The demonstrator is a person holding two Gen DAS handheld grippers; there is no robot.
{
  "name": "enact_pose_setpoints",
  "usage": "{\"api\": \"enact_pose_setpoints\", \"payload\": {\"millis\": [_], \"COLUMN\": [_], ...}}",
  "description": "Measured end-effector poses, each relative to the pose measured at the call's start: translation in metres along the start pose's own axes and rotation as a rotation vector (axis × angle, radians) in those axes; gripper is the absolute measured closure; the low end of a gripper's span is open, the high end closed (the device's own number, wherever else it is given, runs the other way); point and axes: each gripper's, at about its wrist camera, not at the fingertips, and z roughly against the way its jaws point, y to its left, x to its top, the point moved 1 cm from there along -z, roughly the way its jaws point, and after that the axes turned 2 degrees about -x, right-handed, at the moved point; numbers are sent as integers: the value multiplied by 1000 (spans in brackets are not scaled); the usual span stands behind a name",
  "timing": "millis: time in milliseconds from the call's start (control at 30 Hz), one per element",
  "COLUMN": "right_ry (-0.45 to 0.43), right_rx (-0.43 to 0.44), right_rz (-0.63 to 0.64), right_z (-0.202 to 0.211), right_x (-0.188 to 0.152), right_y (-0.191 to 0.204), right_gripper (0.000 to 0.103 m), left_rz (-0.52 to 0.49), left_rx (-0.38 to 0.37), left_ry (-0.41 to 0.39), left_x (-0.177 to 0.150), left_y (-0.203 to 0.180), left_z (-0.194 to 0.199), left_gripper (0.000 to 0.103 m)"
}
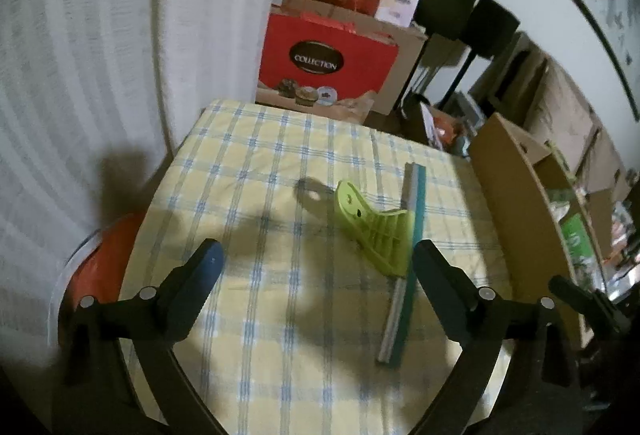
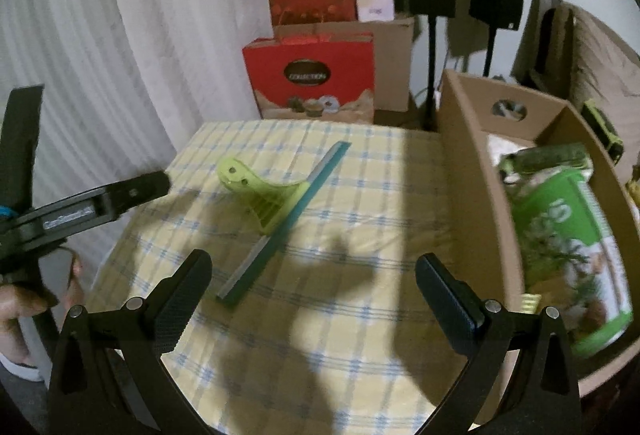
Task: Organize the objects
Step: 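Close the left gripper on the green handle of the squeegee, then close the right gripper on the teal blade of the squeegee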
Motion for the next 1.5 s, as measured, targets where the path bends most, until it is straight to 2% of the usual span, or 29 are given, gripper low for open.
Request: {"api": "enact_pose_setpoints", "payload": {"millis": [167,233,300,367,500,733,867,1000,1067,1267,1500], "right_ry": [37,57,77,98,121,146,161,165,167,168,173], "right_rx": [33,52,75,85,111,150,168,174,184,192,192], "right_rz": [-34,-47,-62,-74,-110,-149,-157,-162,-162,-155,-138], "right_z": [-24,-34,-43,-53,-65,-77,-83,-85,-86,-86,-87], "right_x": [0,-1,-2,-4,-8,-12,-15,-16,-17,-17,-17], "right_y": [5,7,8,9,10,11,13,13,14,17,23], "right_gripper": [1,4,16,18,24,33,40,41,41,41,41], "left_rz": [1,2,7,8,11,35,47,77,90,153,239], "left_rx": [-30,-44,-62,-77,-95,-135,-151,-151,-170,-193,-231], "left_ry": [32,47,61,65,82,123,150,176,187,176,165], "left_x": [9,13,18,22,29,28,29,30,30,28,18], "left_y": [-1,-1,-2,-3,-3,-4,-7,-5,-4,1,19], "left_z": [-28,-38,-47,-55,-66,-86,-97,-108,-111,-106,-106], "left_gripper": [16,21,26,26,39,42,53,71,75,82,83]}}
